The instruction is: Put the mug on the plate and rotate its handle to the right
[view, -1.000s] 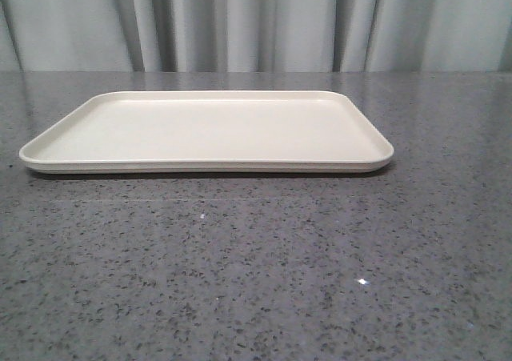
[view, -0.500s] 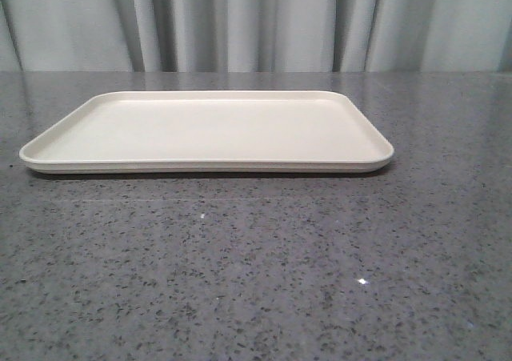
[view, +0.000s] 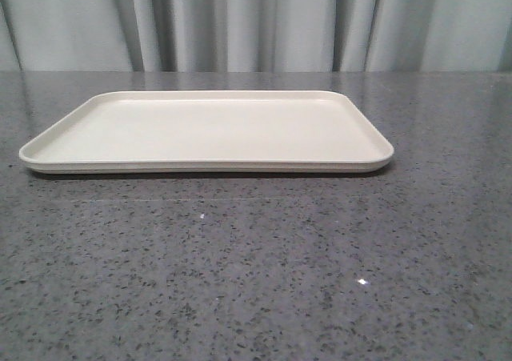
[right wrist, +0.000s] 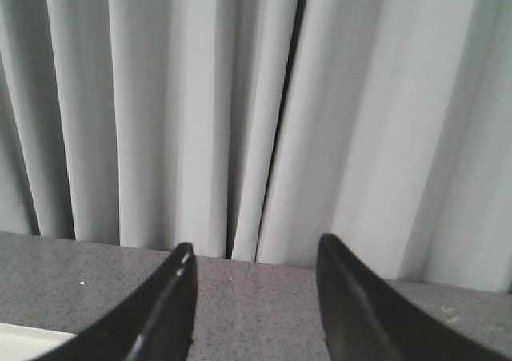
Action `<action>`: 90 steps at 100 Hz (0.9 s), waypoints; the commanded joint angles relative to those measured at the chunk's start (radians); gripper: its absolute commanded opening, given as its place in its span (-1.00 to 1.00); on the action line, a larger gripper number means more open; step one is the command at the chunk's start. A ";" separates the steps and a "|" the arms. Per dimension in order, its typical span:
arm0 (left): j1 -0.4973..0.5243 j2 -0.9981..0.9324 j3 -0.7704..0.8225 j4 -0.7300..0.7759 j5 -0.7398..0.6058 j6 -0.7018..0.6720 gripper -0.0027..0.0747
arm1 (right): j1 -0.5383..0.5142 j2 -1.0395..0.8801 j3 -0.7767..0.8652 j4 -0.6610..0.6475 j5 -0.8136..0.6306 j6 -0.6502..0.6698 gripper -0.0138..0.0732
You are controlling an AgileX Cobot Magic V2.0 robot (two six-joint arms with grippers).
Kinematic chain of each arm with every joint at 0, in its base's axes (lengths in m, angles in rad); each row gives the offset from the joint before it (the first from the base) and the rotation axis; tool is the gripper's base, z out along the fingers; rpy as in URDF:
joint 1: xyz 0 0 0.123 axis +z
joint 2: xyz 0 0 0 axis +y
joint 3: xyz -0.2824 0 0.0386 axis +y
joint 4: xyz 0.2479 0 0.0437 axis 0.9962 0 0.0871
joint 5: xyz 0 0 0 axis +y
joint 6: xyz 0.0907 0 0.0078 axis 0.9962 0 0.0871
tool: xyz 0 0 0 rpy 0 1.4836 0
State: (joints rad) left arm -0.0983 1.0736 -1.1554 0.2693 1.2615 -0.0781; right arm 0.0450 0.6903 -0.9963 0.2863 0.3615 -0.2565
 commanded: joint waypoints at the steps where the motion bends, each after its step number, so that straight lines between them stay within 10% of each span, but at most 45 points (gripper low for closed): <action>1: 0.001 -0.012 -0.011 -0.005 0.001 -0.004 0.21 | -0.007 0.015 -0.031 -0.003 -0.062 -0.006 0.16; 90: 0.001 0.118 0.070 -0.041 -0.001 -0.001 0.21 | -0.007 0.024 -0.031 0.000 -0.061 -0.006 0.16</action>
State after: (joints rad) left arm -0.0983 1.2030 -1.0643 0.2282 1.2470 -0.0781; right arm 0.0450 0.7118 -0.9963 0.2863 0.3743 -0.2565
